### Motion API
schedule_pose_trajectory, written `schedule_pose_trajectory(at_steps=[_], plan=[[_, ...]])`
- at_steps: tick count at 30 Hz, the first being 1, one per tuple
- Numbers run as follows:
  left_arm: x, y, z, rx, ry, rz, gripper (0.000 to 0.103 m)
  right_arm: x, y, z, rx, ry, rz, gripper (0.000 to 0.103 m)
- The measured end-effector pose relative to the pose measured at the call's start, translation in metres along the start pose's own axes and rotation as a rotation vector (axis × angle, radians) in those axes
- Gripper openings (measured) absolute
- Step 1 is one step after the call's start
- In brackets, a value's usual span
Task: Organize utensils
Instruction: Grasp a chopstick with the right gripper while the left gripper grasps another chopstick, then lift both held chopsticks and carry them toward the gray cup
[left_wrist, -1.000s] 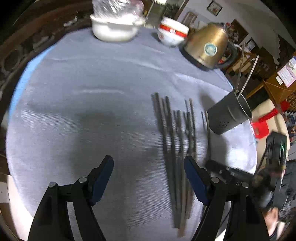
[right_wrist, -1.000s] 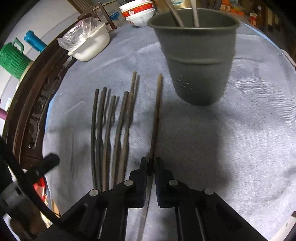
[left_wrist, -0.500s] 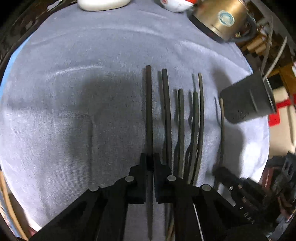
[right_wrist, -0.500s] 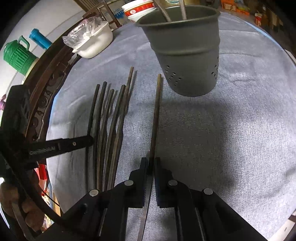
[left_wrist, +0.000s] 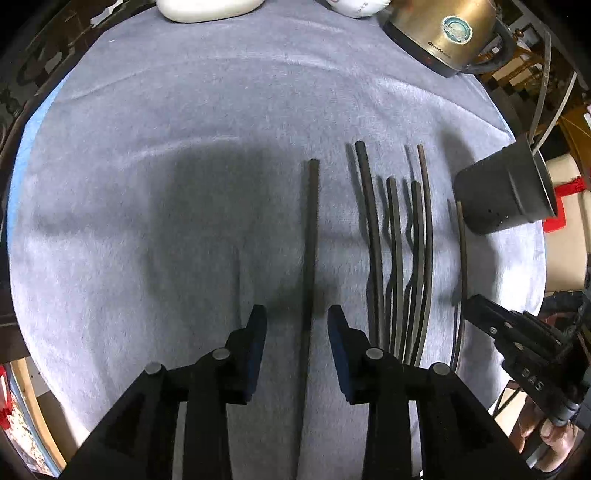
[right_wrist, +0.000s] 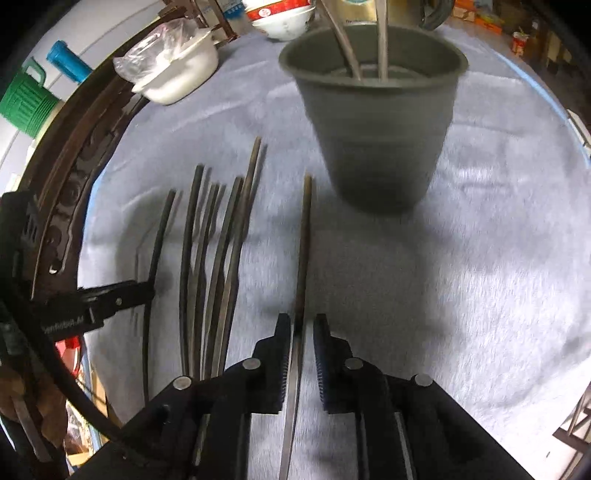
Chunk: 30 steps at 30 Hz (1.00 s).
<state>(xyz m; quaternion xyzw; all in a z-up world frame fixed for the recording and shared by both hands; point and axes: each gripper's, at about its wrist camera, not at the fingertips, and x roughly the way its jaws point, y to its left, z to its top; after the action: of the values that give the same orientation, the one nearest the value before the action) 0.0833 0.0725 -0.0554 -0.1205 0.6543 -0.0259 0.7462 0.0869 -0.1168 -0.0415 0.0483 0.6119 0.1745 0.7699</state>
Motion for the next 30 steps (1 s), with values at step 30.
schedule_pose_trajectory(at_steps=[30], plan=[[-0.031,0.051,0.003,0.035,-0.067,-0.045,0.007,0.003,0.043,0.018,-0.213,0.082,-0.049,0.006]])
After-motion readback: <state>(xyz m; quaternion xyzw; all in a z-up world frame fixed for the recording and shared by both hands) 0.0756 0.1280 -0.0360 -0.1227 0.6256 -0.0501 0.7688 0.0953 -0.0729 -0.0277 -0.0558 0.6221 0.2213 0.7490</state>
